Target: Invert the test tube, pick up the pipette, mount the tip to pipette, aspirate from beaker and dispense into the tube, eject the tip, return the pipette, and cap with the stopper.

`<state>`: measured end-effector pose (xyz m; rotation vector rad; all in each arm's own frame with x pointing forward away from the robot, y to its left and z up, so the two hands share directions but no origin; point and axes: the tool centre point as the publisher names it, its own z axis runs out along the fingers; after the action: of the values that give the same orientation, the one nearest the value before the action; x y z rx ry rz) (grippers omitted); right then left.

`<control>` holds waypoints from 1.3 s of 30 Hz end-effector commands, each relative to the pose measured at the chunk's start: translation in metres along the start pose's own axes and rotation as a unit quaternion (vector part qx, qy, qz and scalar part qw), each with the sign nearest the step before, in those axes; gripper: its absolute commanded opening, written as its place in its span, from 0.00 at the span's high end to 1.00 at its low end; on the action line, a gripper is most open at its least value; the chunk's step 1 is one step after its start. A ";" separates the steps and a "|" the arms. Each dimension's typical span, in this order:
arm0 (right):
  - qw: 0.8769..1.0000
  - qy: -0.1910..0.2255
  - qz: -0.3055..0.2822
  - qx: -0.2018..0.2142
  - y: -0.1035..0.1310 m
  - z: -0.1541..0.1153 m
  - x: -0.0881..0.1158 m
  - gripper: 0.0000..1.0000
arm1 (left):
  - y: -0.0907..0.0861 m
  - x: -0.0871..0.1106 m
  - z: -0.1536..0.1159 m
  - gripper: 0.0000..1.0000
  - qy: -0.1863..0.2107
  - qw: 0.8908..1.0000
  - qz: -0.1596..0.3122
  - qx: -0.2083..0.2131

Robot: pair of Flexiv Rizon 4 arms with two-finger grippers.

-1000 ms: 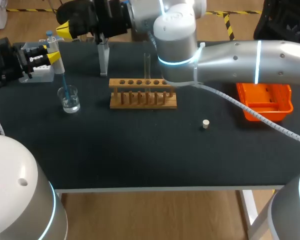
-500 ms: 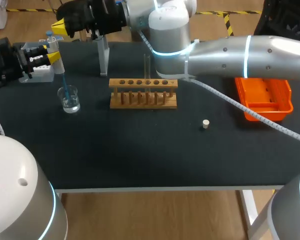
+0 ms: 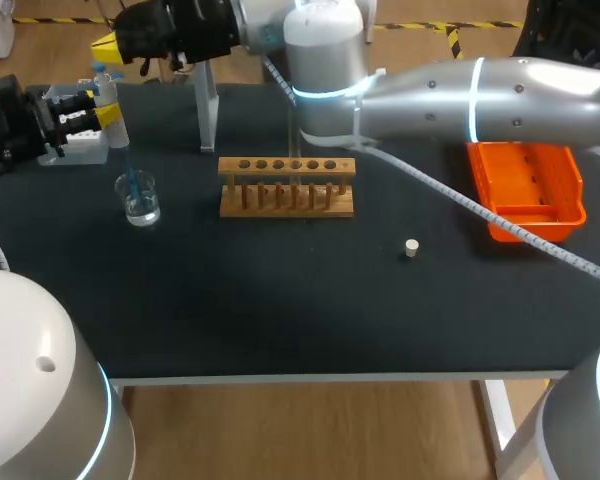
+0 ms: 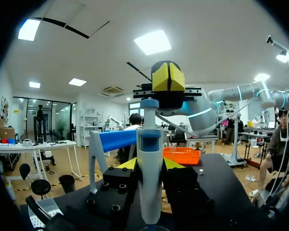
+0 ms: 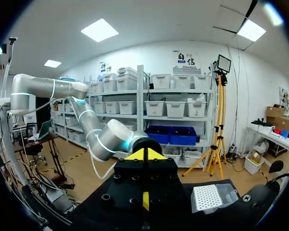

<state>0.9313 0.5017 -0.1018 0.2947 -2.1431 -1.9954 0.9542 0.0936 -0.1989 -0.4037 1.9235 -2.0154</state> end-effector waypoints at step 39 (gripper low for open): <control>0.999 0.023 0.033 0.007 -0.027 0.015 -0.012 1.00 | 0.001 -0.001 -0.001 1.00 0.002 1.000 0.001 0.001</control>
<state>0.9354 0.5161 -0.1267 0.2590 -2.1150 -1.9264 0.9537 0.0936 -0.2006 -0.4045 1.9239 -2.0148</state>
